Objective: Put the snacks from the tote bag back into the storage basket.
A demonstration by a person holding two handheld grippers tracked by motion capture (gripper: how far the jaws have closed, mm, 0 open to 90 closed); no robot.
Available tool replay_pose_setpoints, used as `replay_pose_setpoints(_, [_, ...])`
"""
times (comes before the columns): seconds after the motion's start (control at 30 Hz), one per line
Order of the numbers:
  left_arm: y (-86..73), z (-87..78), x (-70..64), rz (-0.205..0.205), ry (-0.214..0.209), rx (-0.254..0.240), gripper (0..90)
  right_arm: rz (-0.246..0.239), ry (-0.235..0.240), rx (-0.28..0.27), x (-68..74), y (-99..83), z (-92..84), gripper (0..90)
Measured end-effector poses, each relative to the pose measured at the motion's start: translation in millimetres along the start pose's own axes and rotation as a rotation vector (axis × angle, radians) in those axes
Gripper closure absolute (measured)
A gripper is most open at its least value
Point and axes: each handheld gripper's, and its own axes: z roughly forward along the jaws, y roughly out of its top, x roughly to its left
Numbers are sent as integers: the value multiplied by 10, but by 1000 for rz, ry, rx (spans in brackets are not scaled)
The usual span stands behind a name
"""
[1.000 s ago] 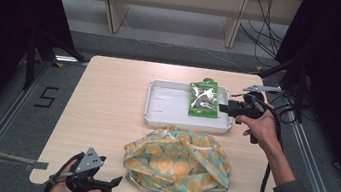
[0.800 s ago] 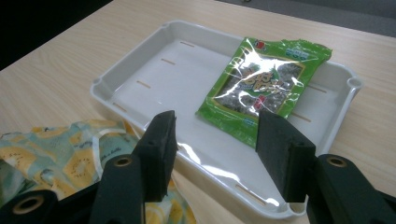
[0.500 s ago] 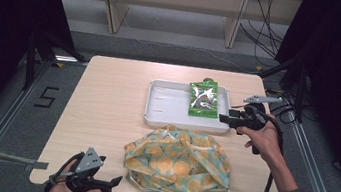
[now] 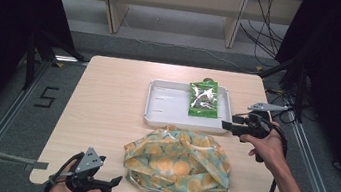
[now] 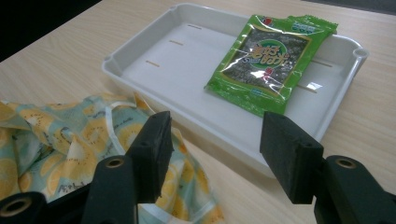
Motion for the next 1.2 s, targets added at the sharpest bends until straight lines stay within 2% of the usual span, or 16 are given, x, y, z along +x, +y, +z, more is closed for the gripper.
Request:
replay_pose_setpoints(0.03, [-3, 3, -1, 1, 1, -10, 169, -11, -4, -5, -7, -13, -11, 445])
replay_pose_setpoints(0.23, [2, -6, 1, 6, 1, 4, 169, 8, 0, 3, 23, -119, -51, 431])
replay_pose_setpoints(0.27, [0, -4, 3, 7, 4, -1, 169, -14, -4, -4, 13, -139, -52, 429])
replay_pose_setpoints(0.3, [-2, 0, 5, 8, 3, -6, 170, 4, 8, 8, 26, -153, -62, 428])
replay_pose_setpoints(0.33, [2, -3, 4, 6, 1, 2, 169, 3, 13, -6, 28, -173, -63, 425])
replay_pose_setpoints(0.4, [4, -5, 2, 6, 2, 8, 170, 12, 12, 1, 41, -193, -76, 423])
replay_pose_setpoints(0.43, [3, -5, 1, 5, 2, 7, 169, 11, 9, -1, 48, -200, -90, 421])
replay_pose_setpoints(0.47, [3, -5, 1, 5, 3, 7, 169, -17, 8, -3, 26, -202, -96, 418])
replay_pose_setpoints(0.57, [-3, 1, 2, 3, 4, -10, 169, 14, 12, 8, 67, -228, -121, 409])
replay_pose_setpoints(0.73, [0, -8, 8, 8, 7, -2, 170, 14, 8, 0, 69, -274, -158, 405])
replay_pose_setpoints(0.77, [-2, -6, 10, 9, 7, -6, 169, -16, 0, -2, 46, -284, -166, 405])
replay_pose_setpoints(0.87, [-2, 2, 2, -3, 7, -18, 170, 21, 13, 12, 63, -336, -192, 402])
replay_pose_setpoints(0.93, [-3, 5, 4, -4, 9, -22, 170, -10, 4, -7, 27, -368, -203, 400])
replay_pose_setpoints(0.97, [-7, 8, -4, -26, 8, -20, 170, 44, 17, 5, 62, -388, -225, 400])
replay_pose_setpoints(1.03, [-4, -1, 1, -19, 14, -8, 170, 14, 8, -7, 39, -414, -238, 396])
replay_pose_setpoints(1.2, [-4, 2, -4, -18, 14, -14, 170, 21, 7, -1, 43, -486, -274, 387])
